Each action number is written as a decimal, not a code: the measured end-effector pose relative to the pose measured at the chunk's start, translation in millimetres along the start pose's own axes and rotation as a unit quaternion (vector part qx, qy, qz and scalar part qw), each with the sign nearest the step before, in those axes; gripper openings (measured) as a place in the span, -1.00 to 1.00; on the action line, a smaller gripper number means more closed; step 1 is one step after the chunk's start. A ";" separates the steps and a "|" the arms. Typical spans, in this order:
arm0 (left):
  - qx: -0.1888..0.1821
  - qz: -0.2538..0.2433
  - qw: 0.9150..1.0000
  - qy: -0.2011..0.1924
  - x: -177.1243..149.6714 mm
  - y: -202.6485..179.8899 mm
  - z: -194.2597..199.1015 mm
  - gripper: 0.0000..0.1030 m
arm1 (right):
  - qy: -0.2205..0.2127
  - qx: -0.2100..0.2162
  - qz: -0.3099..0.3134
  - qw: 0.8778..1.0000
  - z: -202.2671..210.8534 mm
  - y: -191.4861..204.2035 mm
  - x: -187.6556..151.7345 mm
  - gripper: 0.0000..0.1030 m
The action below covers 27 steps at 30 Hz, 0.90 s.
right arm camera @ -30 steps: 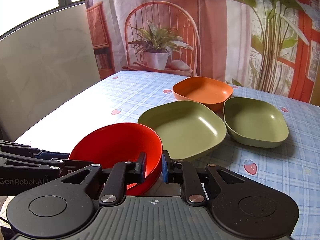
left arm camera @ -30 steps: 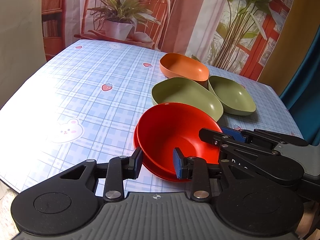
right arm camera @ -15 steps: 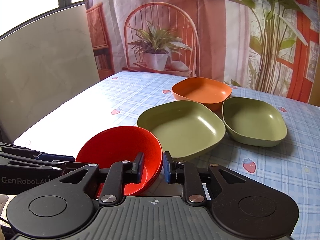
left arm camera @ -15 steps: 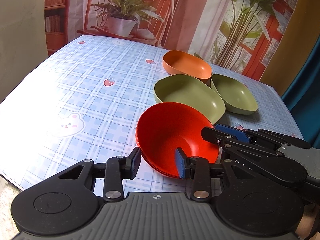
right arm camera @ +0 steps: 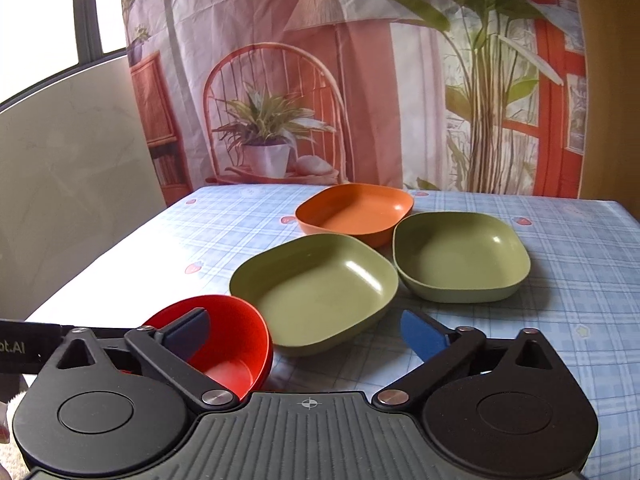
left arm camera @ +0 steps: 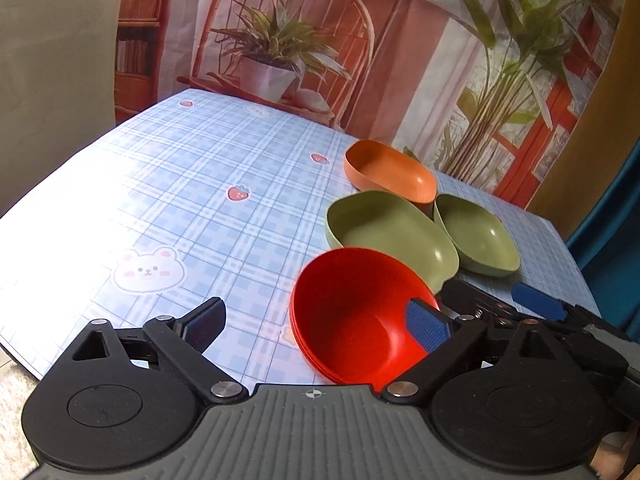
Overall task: Organize plates and bowls
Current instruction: 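Withdraw both open grippers and move them toward the orange plate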
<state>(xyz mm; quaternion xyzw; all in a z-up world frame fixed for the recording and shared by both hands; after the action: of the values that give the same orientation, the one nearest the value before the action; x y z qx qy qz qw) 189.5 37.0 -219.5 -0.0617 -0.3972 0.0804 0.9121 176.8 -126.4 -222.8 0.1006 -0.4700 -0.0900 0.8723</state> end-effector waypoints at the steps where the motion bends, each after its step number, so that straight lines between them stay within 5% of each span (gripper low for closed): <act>1: -0.002 0.007 1.000 -0.007 2.6 1.4 1.5 0.98 | -0.004 -0.001 -0.004 1.000 1.3 -2.3 1.6 0.99; 8: -0.016 0.045 0.999 -0.015 17.3 4.2 2.7 1.00 | -0.021 -0.018 -0.014 1.000 5.5 -14.5 10.8 0.99; 18: -0.001 -0.047 0.997 -0.061 59.7 -13.3 7.1 1.00 | -0.039 -0.044 0.011 0.998 14.4 -37.2 35.1 0.99; 27: -0.005 -0.104 0.991 -0.089 109.5 -33.6 2.8 1.00 | -0.059 -0.055 0.027 0.996 21.3 -78.6 91.5 0.99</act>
<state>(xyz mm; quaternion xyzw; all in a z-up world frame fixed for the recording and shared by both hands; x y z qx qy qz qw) 264.2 25.7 -133.4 -0.0167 -0.4815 -0.0118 0.8762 203.7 -227.0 -158.4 0.0343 -0.5179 -0.0974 0.8492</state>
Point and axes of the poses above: each gripper's, at about its wrist camera, not at the fingertips, and z roughly against the way its jaws point, y to its left, x to its top, the point moved 8 cm from there along -z, roughly the way its jaws point, and after that the axes turned 7 degrees about x, right-handed, at the moved point
